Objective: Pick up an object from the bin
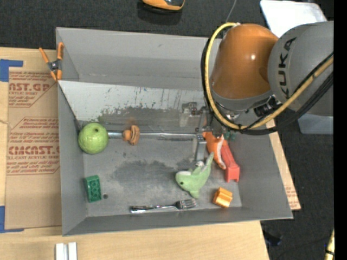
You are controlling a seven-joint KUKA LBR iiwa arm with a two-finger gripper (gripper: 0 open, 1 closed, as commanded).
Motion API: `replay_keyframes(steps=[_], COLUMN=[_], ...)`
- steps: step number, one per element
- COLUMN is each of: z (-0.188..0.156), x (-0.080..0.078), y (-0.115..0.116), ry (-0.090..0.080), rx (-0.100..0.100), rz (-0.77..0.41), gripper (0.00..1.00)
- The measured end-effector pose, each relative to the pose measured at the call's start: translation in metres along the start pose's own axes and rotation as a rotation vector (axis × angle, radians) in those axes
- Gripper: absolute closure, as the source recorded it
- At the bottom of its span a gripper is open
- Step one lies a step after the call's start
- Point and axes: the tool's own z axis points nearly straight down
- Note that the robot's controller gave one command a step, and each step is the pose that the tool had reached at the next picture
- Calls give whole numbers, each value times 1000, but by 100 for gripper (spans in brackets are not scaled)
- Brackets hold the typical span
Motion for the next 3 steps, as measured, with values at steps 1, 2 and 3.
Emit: replay_keyframes(steps=[1,2,3], z=[66,84,99], x=[15,46,39], y=[-19,-43,-64], ry=[-3,-5,-3], rx=[1,1,0], rz=[-201,-341,-324], gripper=[0,0,0])
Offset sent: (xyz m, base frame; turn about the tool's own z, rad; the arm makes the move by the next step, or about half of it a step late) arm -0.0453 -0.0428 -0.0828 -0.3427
